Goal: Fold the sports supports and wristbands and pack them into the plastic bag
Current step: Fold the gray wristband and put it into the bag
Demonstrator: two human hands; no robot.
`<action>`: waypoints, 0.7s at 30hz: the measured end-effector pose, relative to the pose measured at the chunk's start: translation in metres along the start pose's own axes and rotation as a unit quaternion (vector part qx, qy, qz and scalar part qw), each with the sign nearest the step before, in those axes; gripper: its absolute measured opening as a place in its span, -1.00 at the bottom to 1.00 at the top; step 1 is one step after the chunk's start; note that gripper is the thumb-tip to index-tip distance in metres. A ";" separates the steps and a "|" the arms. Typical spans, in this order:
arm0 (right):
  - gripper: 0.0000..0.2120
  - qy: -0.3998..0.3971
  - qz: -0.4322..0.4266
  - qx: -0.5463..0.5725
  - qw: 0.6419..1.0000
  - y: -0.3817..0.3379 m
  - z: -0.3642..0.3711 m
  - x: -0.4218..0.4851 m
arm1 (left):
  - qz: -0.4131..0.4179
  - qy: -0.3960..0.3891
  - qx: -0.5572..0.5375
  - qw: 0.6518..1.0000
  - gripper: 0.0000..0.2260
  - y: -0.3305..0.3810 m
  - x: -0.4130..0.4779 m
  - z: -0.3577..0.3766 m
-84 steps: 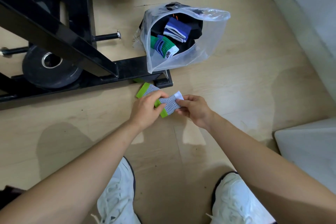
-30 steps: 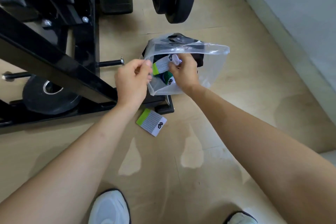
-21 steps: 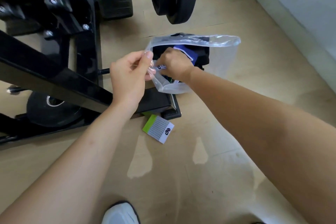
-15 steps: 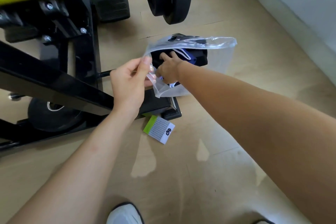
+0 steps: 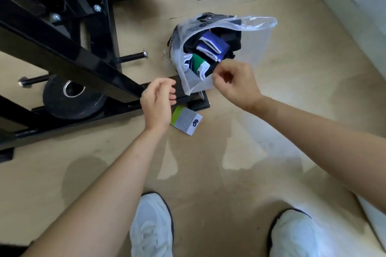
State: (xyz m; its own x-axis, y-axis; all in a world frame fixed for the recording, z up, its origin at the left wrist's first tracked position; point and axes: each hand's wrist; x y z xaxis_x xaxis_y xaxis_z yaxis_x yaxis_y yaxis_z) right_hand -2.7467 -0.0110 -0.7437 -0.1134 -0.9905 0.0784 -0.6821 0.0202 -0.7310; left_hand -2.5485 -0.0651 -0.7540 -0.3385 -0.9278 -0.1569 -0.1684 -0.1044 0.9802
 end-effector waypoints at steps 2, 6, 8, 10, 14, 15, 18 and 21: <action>-0.87 -0.053 0.029 -0.006 0.998 0.007 0.022 -0.034 | -0.060 -0.051 0.057 0.995 -0.84 -0.035 -0.006 -0.005; -0.84 -0.170 0.127 -0.028 0.977 0.041 0.073 -0.055 | -0.118 -0.112 0.227 0.960 -0.93 -0.094 -0.006 -0.011; -0.79 -0.181 0.170 -0.018 0.968 0.051 0.097 -0.053 | -0.126 -0.106 0.291 0.943 -0.81 -0.108 -0.005 -0.010; -0.71 -0.175 0.196 -0.015 0.965 0.057 0.116 -0.048 | -0.129 -0.116 0.354 0.919 -0.69 -0.114 0.000 -0.008; -0.67 -0.153 0.226 0.014 0.962 0.064 0.146 -0.036 | -0.138 -0.139 0.370 0.908 -0.55 -0.120 0.010 -0.005; -0.71 -0.150 0.232 0.016 0.961 0.065 0.150 -0.034 | -0.146 -0.136 0.364 0.910 -0.55 -0.121 0.010 -0.004; -0.81 -0.146 0.253 0.064 0.954 0.062 0.149 -0.035 | -0.176 -0.141 0.320 0.920 -0.70 -0.122 0.008 -0.003; -0.83 -0.141 0.248 0.196 0.938 0.059 0.135 -0.044 | -0.153 -0.165 0.280 0.933 -0.84 -0.123 0.004 -0.005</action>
State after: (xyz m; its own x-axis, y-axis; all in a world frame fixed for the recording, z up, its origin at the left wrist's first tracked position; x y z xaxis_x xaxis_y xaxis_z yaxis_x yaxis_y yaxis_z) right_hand -2.6847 0.0154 -0.8820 -0.1138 -0.8703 -0.4792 -0.2704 0.4913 -0.8280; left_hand -2.5244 -0.0578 -0.8747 -0.4465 -0.7148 -0.5382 -0.7297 -0.0572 0.6813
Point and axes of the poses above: each hand's wrist, its own x-axis towards the middle knuckle, its own z-axis out of the palm, y = z × x, and after that the axes turned 13 degrees about -y, right-handed
